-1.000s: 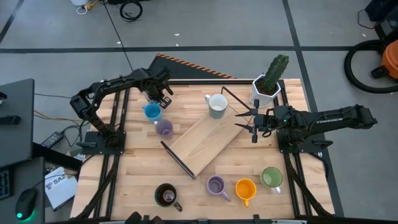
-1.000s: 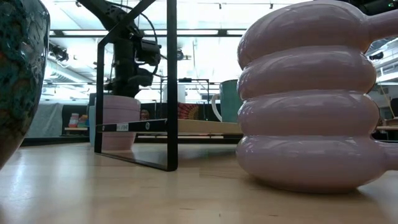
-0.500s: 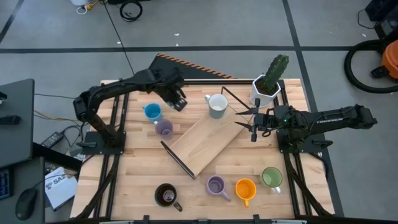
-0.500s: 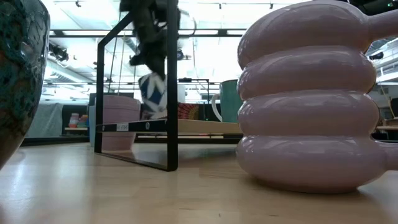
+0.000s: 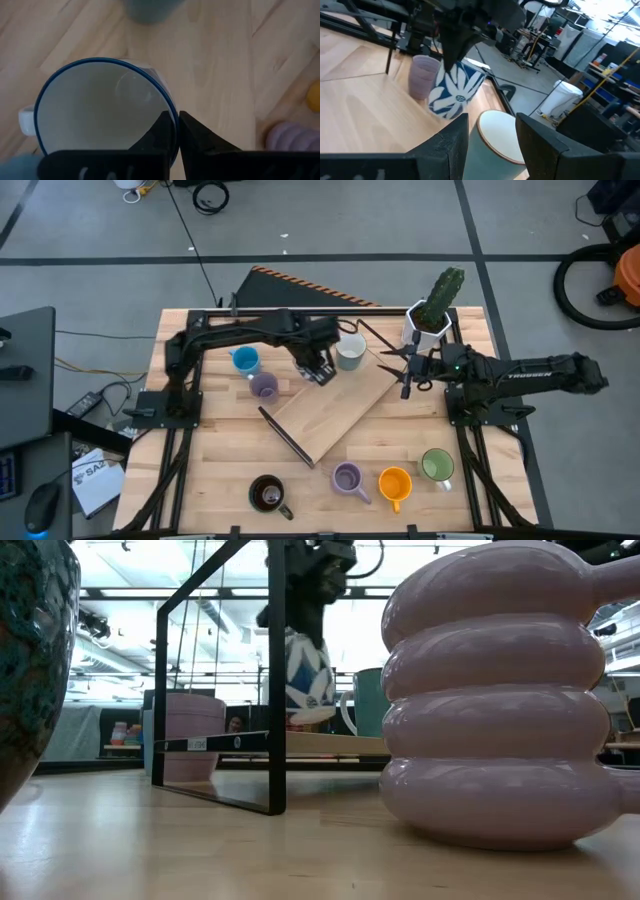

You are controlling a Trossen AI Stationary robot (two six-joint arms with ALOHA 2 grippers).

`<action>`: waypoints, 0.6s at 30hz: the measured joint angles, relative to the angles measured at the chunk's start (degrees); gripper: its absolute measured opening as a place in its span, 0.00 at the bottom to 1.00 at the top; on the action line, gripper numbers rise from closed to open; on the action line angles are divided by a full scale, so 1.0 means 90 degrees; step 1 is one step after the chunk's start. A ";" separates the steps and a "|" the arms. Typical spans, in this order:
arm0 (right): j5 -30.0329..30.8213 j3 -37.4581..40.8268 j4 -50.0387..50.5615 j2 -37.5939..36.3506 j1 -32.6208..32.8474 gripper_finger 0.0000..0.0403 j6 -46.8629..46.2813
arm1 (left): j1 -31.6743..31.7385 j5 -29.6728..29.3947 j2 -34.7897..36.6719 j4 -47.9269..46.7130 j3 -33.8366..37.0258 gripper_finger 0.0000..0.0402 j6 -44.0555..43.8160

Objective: Place coffee mugs
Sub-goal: Put the blue mug on the shelf

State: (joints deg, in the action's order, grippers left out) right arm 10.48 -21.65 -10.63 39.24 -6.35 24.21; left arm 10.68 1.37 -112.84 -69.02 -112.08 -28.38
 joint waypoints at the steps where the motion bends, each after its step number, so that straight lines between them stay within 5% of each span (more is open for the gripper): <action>1: -0.0002 0.0000 0.0004 0.0000 -0.0029 0.42 0.0000 | -0.0031 -0.0012 -0.0125 -0.0041 -0.0145 0.05 0.0001; 11: -0.0280 0.0000 0.0001 0.0000 -0.0060 0.42 -0.0002 | -0.0361 -0.0199 -0.0913 -0.0009 -0.0760 0.06 0.0073; 18: -0.0344 0.0000 -0.0061 0.0000 -0.0060 0.42 -0.0002 | -0.0544 -0.0950 -0.0920 0.0067 -0.0735 0.06 0.0328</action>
State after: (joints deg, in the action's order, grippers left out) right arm 7.38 -21.65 -11.18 39.24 -6.90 24.18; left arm 5.79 -7.18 -121.12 -68.41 -118.69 -25.43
